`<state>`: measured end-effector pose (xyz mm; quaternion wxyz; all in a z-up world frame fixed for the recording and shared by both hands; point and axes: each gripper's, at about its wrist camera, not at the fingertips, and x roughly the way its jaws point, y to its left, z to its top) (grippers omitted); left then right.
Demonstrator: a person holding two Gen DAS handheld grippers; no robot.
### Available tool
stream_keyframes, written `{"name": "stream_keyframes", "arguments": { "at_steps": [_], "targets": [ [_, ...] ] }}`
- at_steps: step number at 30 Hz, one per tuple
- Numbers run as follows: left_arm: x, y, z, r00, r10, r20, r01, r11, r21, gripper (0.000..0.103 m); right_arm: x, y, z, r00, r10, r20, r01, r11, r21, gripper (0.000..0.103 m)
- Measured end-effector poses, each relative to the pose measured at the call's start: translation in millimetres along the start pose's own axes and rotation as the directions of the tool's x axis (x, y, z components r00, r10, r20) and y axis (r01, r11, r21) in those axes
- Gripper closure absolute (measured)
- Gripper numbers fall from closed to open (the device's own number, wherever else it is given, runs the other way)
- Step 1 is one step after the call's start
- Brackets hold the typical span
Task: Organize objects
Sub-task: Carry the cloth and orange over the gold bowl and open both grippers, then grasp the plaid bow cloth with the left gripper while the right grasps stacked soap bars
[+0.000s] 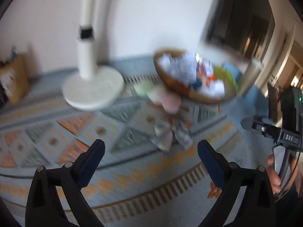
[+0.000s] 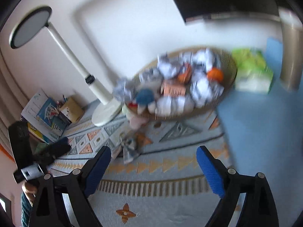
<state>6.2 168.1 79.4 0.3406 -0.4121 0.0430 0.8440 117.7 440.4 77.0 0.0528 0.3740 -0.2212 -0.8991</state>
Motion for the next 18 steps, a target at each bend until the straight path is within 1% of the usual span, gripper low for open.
{"name": "stream_keyframes", "arguments": {
  "at_steps": [1,3,4,5,6,7,8,10,12,14,15,16,18],
  "targets": [
    [16,-9,-1,1.0,-0.011,-0.021,0.011,1.0,0.019,0.005,7,-2,-3,1.0,-0.001,-0.017,0.001,1.0,0.006,0.012],
    [41,-20,1,0.999,0.0,-0.049,0.002,0.999,0.038,0.005,13,-2,-5,0.999,-0.013,-0.044,0.014,1.0,0.022,0.012],
    [58,-26,5,0.998,0.011,-0.07,-0.008,0.999,0.043,0.007,11,-2,-5,0.999,-0.018,-0.044,0.019,1.0,0.024,0.012],
    [68,-29,8,0.996,0.012,-0.085,-0.009,0.999,0.045,0.01,9,-1,-3,0.999,-0.033,-0.041,0.034,0.999,0.022,0.012],
    [80,-31,11,0.995,0.019,-0.099,-0.015,0.999,0.042,0.031,8,0,2,0.997,-0.061,-0.044,0.061,0.998,0.013,0.012],
    [89,-33,15,0.994,0.043,-0.103,-0.038,0.998,0.047,0.044,8,2,6,0.995,-0.086,-0.056,0.087,0.996,0.001,0.012],
    [89,-34,17,0.996,0.032,-0.088,-0.027,0.998,0.062,0.059,13,5,12,0.992,-0.099,-0.076,0.098,0.995,-0.014,0.012],
    [82,-27,18,0.995,0.004,-0.101,0.001,0.999,0.045,0.079,26,13,18,0.991,-0.071,-0.111,0.07,0.997,-0.019,0.012],
    [62,-11,11,0.996,-0.039,-0.076,0.04,0.999,0.013,0.083,43,25,23,0.99,-0.064,-0.122,0.062,0.998,-0.019,0.013],
    [37,9,0,0.999,0.012,-0.053,-0.012,1.0,-0.011,0.083,70,44,24,0.99,-0.089,-0.111,0.087,0.996,-0.025,0.017],
    [26,19,-6,0.999,0.022,-0.038,-0.023,0.999,-0.028,0.083,81,50,24,0.988,-0.098,-0.12,0.096,0.995,-0.023,0.024],
    [10,34,-16,0.999,0.029,-0.018,-0.03,0.998,-0.062,0.083,99,58,26,0.985,-0.116,-0.127,0.116,0.993,-0.012,0.034],
    [-9,55,-30,0.998,0.069,0.002,-0.068,0.992,-0.107,0.083,123,62,29,0.976,-0.17,-0.138,0.174,0.985,0.017,0.037]
  ]
}}
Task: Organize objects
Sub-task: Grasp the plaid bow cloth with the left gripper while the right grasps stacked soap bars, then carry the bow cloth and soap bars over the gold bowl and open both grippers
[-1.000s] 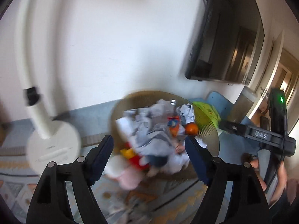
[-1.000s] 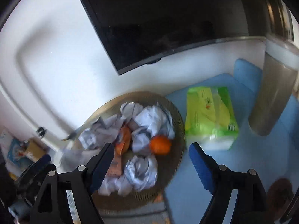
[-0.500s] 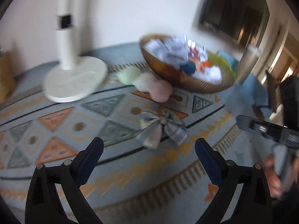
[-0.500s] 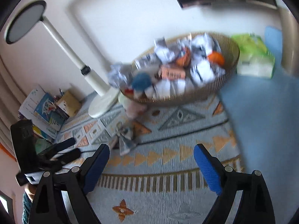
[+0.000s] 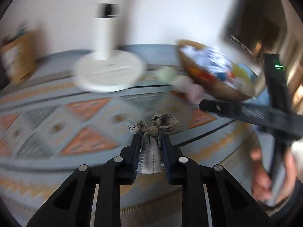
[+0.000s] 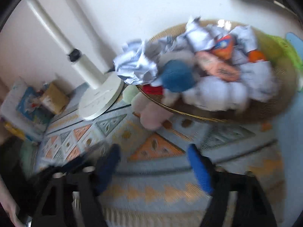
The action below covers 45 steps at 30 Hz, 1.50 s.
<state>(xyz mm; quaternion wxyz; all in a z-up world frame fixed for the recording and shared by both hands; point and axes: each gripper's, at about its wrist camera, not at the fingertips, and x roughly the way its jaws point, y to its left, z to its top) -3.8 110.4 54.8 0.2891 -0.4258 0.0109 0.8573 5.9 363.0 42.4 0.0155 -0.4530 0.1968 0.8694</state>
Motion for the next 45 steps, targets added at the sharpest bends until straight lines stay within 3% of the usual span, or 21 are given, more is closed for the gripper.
{"name": "stream_keyframes", "arguments": {
  "at_steps": [5,7,9,14,17,19,20,21,23,25,27,28,30,32,33,37,39,42,45],
  "targets": [
    [-31,48,-28,0.992,-0.034,0.121,0.046,0.994,-0.102,0.083,27,8,20,0.986,-0.14,0.086,0.129,0.984,0.123,0.041],
    [-29,55,-36,0.99,-0.027,0.14,0.045,0.991,-0.126,0.084,29,11,22,0.986,-0.14,0.09,0.129,0.984,0.121,0.057],
    [-29,55,-34,0.99,-0.032,0.141,0.05,0.99,-0.131,0.084,24,17,15,0.986,-0.148,0.071,0.141,0.985,0.096,0.059],
    [-31,56,-32,0.985,-0.046,0.164,0.071,0.986,-0.149,0.083,-11,-2,-33,1.0,-0.016,-0.018,0.02,0.97,0.244,0.06],
    [-32,52,-32,0.985,-0.038,0.166,0.061,0.989,-0.136,0.083,-24,-7,-55,0.998,0.026,-0.053,-0.011,0.965,0.262,0.056],
    [-32,53,-33,0.985,-0.036,0.166,0.06,0.988,-0.143,0.083,-32,1,-65,0.98,0.14,-0.14,-0.112,0.976,0.188,0.03],
    [-32,54,-33,0.986,-0.036,0.165,0.061,0.988,-0.145,0.083,-35,4,-70,0.972,0.15,-0.18,-0.128,0.984,0.127,0.027],
    [-31,54,-33,0.986,-0.036,0.162,0.06,0.988,-0.146,0.083,-40,6,-76,0.971,0.124,-0.205,-0.115,0.992,0.056,0.026],
    [-29,52,-32,0.988,-0.03,0.153,0.051,0.989,-0.139,0.083,-62,4,-83,0.99,-0.006,-0.144,-0.007,0.996,-0.093,0.026],
    [-29,51,-32,0.988,-0.028,0.154,0.049,0.989,-0.136,0.083,-66,7,-73,0.995,-0.051,-0.086,0.036,0.986,-0.166,0.016],
    [-29,53,-32,0.988,-0.03,0.155,0.052,0.988,-0.144,0.083,-54,19,-54,0.997,-0.049,-0.065,0.029,0.962,-0.272,0.005],
    [-28,54,-32,0.988,-0.033,0.153,0.056,0.987,-0.15,0.083,-39,30,-45,0.996,-0.056,-0.075,0.027,0.94,-0.339,0.004],
    [-27,56,-32,0.988,-0.04,0.151,0.063,0.986,-0.156,0.083,-18,44,-37,0.992,-0.127,-0.026,0.105,0.9,-0.423,0.005],
    [-28,55,-32,0.987,-0.045,0.154,0.069,0.986,-0.152,0.083,7,63,-38,0.977,-0.212,0.033,0.202,0.857,-0.475,0.021],
    [-28,54,-33,0.987,-0.05,0.155,0.073,0.986,-0.147,0.083,14,62,-35,0.976,-0.218,0.013,0.198,0.857,-0.475,0.055],
    [-29,50,-34,0.987,-0.055,0.153,0.075,0.989,-0.124,0.083,-21,33,-50,0.996,-0.05,-0.07,0.024,0.946,-0.323,0.056],
    [-32,36,-31,0.99,-0.053,0.132,0.065,0.994,-0.091,0.083,-52,12,-60,0.999,0.006,-0.053,-0.02,0.96,-0.278,0.056],
    [-47,-8,-1,0.978,-0.132,0.159,0.136,0.991,-0.016,0.083,-120,-24,-50,0.996,-0.002,0.086,0.021,0.974,-0.225,0.056],
    [-49,-71,54,0.965,-0.174,0.196,0.154,0.982,0.109,0.083,-170,-58,-1,0.967,-0.037,0.251,0.071,0.989,-0.131,0.056]
  ]
}}
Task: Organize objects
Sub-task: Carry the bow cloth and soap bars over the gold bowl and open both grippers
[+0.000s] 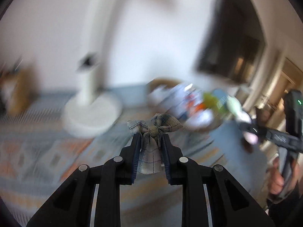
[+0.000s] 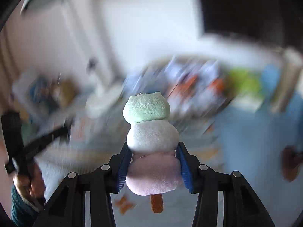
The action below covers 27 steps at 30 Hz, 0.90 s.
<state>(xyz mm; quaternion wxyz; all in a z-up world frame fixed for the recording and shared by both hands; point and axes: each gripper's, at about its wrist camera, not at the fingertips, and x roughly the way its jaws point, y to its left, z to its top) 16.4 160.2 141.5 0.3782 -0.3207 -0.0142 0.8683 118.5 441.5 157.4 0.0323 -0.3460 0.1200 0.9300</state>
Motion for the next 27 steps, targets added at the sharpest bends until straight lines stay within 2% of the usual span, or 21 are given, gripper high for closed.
{"name": "stream_keyframes", "arguments": {
  "at_steps": [2,3,4,5,6,7,8,9,10,12,14,16,17,19,21,22,23,24,25,26,27],
  "targets": [
    [26,-30,34,0.999,-0.024,0.027,0.022,0.998,0.05,0.083,1,-23,34,0.994,-0.089,0.07,0.086,0.995,0.055,0.056],
    [47,-42,49,0.999,-0.042,0.017,0.041,0.998,0.054,0.083,6,-31,46,0.991,-0.108,0.082,0.101,0.991,0.087,0.055],
    [60,-49,55,0.999,-0.049,0.009,0.048,0.997,0.054,0.078,15,-41,58,0.99,-0.109,0.088,0.097,0.987,0.129,0.054],
    [78,-57,62,0.999,-0.038,0.01,0.037,0.997,0.068,0.071,29,-50,69,0.99,-0.107,0.093,0.091,0.983,0.162,0.054],
    [94,-63,66,1.0,-0.002,0.008,0.002,0.996,0.089,0.045,43,-54,75,0.991,-0.106,0.087,0.09,0.982,0.165,0.042],
    [112,-67,68,0.998,0.056,-0.015,-0.054,0.993,0.108,0.033,70,-54,84,0.995,-0.096,0.038,0.089,0.985,0.145,0.015],
    [121,-66,66,0.995,0.094,-0.028,-0.09,0.989,0.116,0.032,93,-60,87,0.993,-0.111,-0.043,0.116,0.984,0.132,0.013],
    [123,-63,63,0.995,0.091,-0.038,-0.086,0.99,0.11,0.031,103,-69,81,0.989,-0.122,-0.084,0.133,0.98,0.147,0.021],
    [117,-54,58,0.997,0.055,-0.053,-0.051,0.995,0.082,0.031,104,-73,74,0.991,-0.087,-0.099,0.103,0.981,0.166,0.029],
    [91,-38,45,0.998,0.037,-0.045,-0.035,0.998,0.05,0.031,92,-74,52,0.995,-0.008,-0.102,0.025,0.984,0.174,0.029],
    [61,-22,32,0.997,0.075,-0.033,-0.074,0.997,0.031,0.031,77,-63,32,0.993,0.008,-0.114,0.011,0.987,0.159,0.029],
    [23,-2,15,0.993,0.113,-0.024,-0.113,0.993,0.02,0.031,61,-44,13,0.988,0.066,-0.136,-0.045,0.988,0.149,0.028],
    [-1,7,5,0.988,0.154,-0.02,-0.154,0.988,0.019,0.031,52,-27,1,0.982,0.107,-0.156,-0.084,0.986,0.144,0.027],
    [-42,24,-9,0.976,0.216,-0.02,-0.216,0.976,0.013,0.023,41,9,-17,0.958,0.195,-0.209,-0.17,0.977,0.132,0.026],
    [-76,39,-22,0.963,0.268,-0.016,-0.268,0.963,-0.004,0.0,37,43,-29,0.927,0.287,-0.243,-0.265,0.957,0.121,0.024],
    [-98,49,-32,0.953,0.303,0.002,-0.303,0.953,-0.016,0.001,40,61,-38,0.916,0.312,-0.253,-0.294,0.95,0.107,0.019],
    [-111,56,-40,0.944,0.331,0.007,-0.331,0.944,-0.02,0.001,43,75,-43,0.916,0.309,-0.255,-0.298,0.951,0.083,0.016],
    [-118,64,-50,0.926,0.378,-0.005,-0.378,0.925,-0.026,0.001,49,92,-51,0.932,0.266,-0.246,-0.267,0.963,0.029,0.011],
    [-118,74,-61,0.903,0.428,-0.028,-0.429,0.902,-0.043,0.001,50,100,-57,0.948,0.221,-0.227,-0.228,0.974,-0.006,0.011],
    [-113,81,-72,0.885,0.462,-0.048,-0.465,0.884,-0.06,0.001,57,111,-64,0.98,0.113,-0.165,-0.125,0.99,-0.064,0.011],
    [-102,90,-86,0.873,0.484,-0.061,-0.488,0.87,-0.072,0.001,65,122,-70,0.996,-0.007,-0.084,-0.004,0.992,-0.126,0.011]
  ]
}}
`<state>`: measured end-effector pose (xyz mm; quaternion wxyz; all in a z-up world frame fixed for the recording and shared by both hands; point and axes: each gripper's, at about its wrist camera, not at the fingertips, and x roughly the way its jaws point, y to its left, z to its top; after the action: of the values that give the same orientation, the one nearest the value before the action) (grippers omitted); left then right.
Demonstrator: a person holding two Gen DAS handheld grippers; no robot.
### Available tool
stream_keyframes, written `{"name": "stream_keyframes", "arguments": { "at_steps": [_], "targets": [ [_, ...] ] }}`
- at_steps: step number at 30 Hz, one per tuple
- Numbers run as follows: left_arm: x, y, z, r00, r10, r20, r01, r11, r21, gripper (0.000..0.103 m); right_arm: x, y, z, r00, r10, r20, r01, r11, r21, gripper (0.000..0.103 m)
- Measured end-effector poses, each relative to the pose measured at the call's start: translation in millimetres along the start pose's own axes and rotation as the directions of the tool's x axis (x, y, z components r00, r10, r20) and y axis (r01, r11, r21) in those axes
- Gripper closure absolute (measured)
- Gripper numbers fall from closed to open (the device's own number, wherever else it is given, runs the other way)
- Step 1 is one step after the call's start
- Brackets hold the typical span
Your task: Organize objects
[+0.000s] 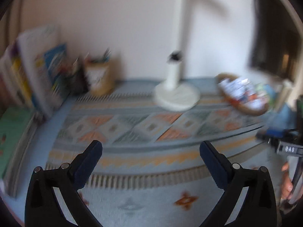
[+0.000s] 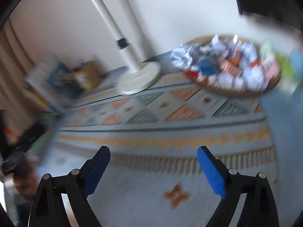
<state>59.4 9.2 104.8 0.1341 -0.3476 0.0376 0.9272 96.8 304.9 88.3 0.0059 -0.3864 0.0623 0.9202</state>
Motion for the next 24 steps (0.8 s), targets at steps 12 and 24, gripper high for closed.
{"name": "stream_keyframes", "arguments": {
  "at_steps": [12,24],
  "targets": [
    [103,26,-24,0.974,0.087,-0.208,-0.122,0.98,-0.159,0.001,76,-5,-5,0.985,-0.061,-0.159,0.066,0.997,0.031,0.011],
    [113,23,-17,0.965,0.127,-0.229,-0.155,0.982,-0.111,0.0,93,20,-2,0.977,-0.097,-0.192,0.081,0.993,-0.09,0.0]
  ]
}}
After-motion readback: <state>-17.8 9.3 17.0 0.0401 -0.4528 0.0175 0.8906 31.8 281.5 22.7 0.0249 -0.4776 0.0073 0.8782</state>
